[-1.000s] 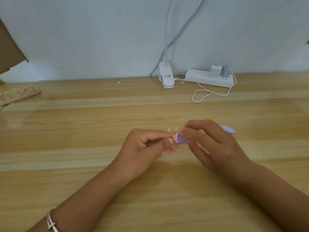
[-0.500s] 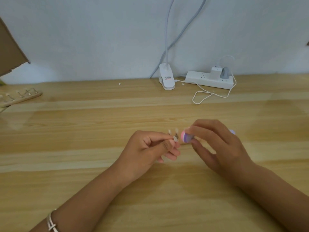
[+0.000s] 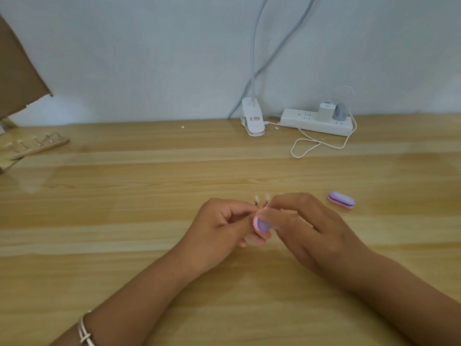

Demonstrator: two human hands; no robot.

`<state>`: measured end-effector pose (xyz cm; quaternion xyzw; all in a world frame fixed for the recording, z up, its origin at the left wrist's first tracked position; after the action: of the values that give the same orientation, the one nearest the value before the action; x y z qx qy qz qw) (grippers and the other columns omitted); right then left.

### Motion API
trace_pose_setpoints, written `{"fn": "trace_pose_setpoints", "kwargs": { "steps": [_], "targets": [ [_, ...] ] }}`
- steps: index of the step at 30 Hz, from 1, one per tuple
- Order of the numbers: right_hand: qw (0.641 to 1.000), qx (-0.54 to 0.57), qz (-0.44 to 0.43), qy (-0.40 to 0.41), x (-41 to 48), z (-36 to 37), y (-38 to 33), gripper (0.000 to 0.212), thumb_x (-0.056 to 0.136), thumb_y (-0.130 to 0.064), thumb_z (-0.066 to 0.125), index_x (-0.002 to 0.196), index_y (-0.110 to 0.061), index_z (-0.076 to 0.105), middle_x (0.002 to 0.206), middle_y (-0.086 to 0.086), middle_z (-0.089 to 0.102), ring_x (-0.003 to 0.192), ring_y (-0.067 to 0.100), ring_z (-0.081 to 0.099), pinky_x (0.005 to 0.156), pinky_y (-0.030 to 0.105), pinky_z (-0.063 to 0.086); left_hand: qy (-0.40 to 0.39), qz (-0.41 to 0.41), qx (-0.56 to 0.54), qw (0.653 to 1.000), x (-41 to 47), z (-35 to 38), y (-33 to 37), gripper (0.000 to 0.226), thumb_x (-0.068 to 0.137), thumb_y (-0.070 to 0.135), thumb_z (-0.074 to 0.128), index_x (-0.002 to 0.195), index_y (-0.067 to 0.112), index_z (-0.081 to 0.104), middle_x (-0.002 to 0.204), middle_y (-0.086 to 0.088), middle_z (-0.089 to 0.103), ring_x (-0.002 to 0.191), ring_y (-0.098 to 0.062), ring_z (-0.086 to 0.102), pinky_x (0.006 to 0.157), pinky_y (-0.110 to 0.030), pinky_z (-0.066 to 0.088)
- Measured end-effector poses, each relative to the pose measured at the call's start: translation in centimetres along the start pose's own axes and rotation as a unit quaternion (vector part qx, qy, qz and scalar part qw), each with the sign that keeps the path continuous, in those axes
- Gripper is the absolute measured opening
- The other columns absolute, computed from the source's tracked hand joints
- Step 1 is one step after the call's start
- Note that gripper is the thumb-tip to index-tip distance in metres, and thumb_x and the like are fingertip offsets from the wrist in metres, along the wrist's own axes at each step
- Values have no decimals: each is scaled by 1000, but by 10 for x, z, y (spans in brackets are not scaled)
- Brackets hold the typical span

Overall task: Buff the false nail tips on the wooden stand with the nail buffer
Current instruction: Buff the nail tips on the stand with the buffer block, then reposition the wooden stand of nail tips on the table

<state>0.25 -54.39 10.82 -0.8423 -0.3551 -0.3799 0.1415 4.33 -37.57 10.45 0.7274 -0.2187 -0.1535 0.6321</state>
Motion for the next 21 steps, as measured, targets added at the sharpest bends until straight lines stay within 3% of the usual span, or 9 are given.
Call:
{"fn": "trace_pose_setpoints", "kwargs": {
  "steps": [2, 4, 5, 9, 12, 14, 16, 19, 21],
  "targets": [
    [999, -35, 24, 2, 0, -4, 11, 31, 94, 10, 50, 106, -5, 75, 103, 11, 68, 89, 25, 67, 90, 14, 39, 6, -8, -4, 1000, 1, -1, -1, 17, 95, 14, 59, 89, 8, 74, 80, -9, 75, 73, -19, 73, 58, -19, 49],
    [998, -32, 57, 16, -1, -6, 19, 37, 82, 19, 61, 108, -4, 73, 102, 12, 67, 88, 26, 67, 79, 27, 51, 14, -16, -7, 1000, 2, -2, -4, 19, 95, 11, 57, 86, 7, 73, 80, -10, 75, 73, -19, 73, 57, -19, 48],
    [998, -17, 60, 20, -1, -6, 18, 40, 80, 19, 64, 112, -6, 70, 102, 13, 66, 89, 26, 66, 78, 31, 53, 16, -16, -6, 1000, 2, -3, -4, 19, 95, 11, 57, 86, 7, 73, 80, -10, 75, 73, -19, 73, 56, -19, 47],
    [998, 31, 46, 43, 0, -2, 13, 36, 87, 11, 61, 118, -7, 60, 106, 14, 64, 98, 20, 61, 92, 22, 46, 31, -3, 2, 1000, 4, -6, -6, 18, 95, 12, 58, 88, 10, 74, 80, -8, 75, 73, -19, 73, 54, -20, 48],
    [987, 46, 133, 72, -3, -9, 30, 22, 92, 1, 60, 114, -3, 65, 110, 1, 60, 106, 2, 54, 93, 20, 46, 87, 13, -1, 996, 6, -12, -8, 16, 95, 11, 59, 88, 9, 73, 80, -7, 75, 72, -20, 73, 52, -22, 50],
    [968, 54, 229, 94, -6, -15, 43, 22, 94, -2, 63, 112, -14, 62, 110, -16, 55, 104, -9, 50, 85, 22, 51, 141, 21, -11, 990, 8, -18, -8, 16, 95, 9, 58, 87, 8, 72, 78, -8, 75, 70, -20, 72, 49, -22, 49],
    [933, 81, 328, 122, -10, -19, 55, 26, 93, -9, 62, 108, -29, 56, 105, -25, 57, 100, -5, 52, 69, 32, 57, 194, 23, -29, 980, 9, -23, -9, 19, 95, 8, 56, 84, 9, 71, 77, -8, 74, 67, -18, 71, 47, -21, 48],
    [887, 158, 410, 142, -13, -19, 71, 16, 96, -13, 55, 103, -26, 53, 93, -18, 60, 86, 4, 54, 67, 50, 58, 248, 22, -50, 967, 10, -32, -10, 21, 95, 6, 54, 83, 12, 70, 76, -6, 74, 67, -15, 70, 46, -21, 47],
    [865, 211, 443, 109, -7, -15, 79, 12, 93, -23, 44, 98, -26, 53, 83, -4, 56, 70, 8, 47, 66, 46, 52, 269, 23, -52, 961, 10, -35, -11, 22, 94, 5, 56, 82, 14, 71, 76, -2, 74, 69, -12, 70, 48, -20, 48]
  ]
}}
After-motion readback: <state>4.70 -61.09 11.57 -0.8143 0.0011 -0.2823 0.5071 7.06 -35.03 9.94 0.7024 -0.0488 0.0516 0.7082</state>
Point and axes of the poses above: each hand's wrist, its own x-axis towards the middle knuckle, its own z-axis out of the palm, y = z × x, the point moved 3 cm from there along x, towards the middle knuckle
